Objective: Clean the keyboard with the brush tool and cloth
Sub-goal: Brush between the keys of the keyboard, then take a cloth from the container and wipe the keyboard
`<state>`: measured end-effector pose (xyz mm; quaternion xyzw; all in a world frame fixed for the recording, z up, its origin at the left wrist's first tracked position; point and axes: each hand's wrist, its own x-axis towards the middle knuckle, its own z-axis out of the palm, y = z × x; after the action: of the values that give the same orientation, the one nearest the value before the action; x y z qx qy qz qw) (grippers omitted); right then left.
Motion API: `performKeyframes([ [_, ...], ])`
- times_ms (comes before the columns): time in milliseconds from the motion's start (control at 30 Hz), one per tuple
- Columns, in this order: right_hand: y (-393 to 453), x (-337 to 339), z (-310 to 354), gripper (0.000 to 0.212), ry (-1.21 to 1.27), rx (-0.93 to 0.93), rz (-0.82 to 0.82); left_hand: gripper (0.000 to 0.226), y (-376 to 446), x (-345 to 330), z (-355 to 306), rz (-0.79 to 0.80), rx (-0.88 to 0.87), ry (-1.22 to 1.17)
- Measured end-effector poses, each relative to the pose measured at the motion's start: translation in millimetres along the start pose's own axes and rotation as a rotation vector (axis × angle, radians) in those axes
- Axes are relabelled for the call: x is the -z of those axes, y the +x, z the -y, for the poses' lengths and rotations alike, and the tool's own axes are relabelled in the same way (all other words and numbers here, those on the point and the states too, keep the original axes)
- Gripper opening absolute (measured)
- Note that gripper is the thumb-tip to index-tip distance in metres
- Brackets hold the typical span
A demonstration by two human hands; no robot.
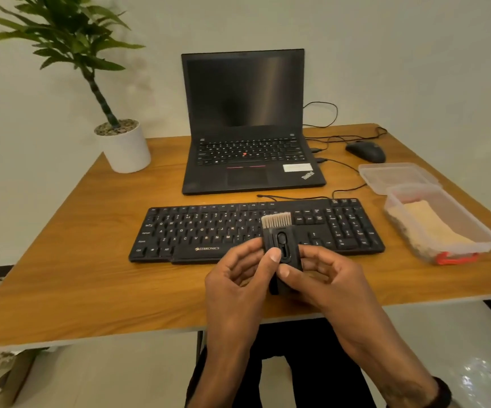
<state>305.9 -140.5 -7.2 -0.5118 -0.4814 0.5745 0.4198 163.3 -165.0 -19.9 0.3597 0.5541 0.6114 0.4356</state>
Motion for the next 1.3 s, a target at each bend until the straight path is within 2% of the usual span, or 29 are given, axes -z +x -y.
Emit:
performKeyframes([
  [167, 3.2, -47.6, 3.0, 0.032, -0.092, 0.090, 0.082, 0.033, 2.8, 44.4, -4.5, -0.099, -0.045, 0.020],
  [333, 14.1, -107.3, -3.9, 0.051, -0.163, 0.124, 0.122, 0.033, 7.9, 96.1, -9.7, -0.234, -0.109, 0.036],
  [433, 21.8, -142.4, -8.6, 0.049, -0.180, 0.152, 0.165, 0.032, 12.1, 126.6, -12.3, -0.306, -0.160, 0.079],
  [667, 40.2, -224.1, -17.9, 0.048, -0.255, 0.216, 0.269, 0.027, 32.8, 191.7, -13.1, -0.514, -0.260, 0.457],
  [800, 41.3, -260.5, -17.1, 0.031, -0.266, 0.268, 0.314, 0.029, 49.9, 218.6, -10.9, -0.563, -0.309, 0.606],
  [867, 41.9, -273.2, -16.5, 0.022, -0.265, 0.303, 0.308, 0.030, 58.9, 229.0, -7.6, -0.576, -0.330, 0.648],
  [1033, 46.4, -288.9, -20.3, 0.021, -0.291, 0.342, 0.275, 0.050, 81.9, 245.9, 10.1, -0.594, -0.263, 0.794],
  [1300, 46.4, -297.5, -31.7, 0.032, -0.345, 0.369, 0.148, 0.036, 81.0, 238.9, 11.3, -0.663, -0.220, 0.831],
])
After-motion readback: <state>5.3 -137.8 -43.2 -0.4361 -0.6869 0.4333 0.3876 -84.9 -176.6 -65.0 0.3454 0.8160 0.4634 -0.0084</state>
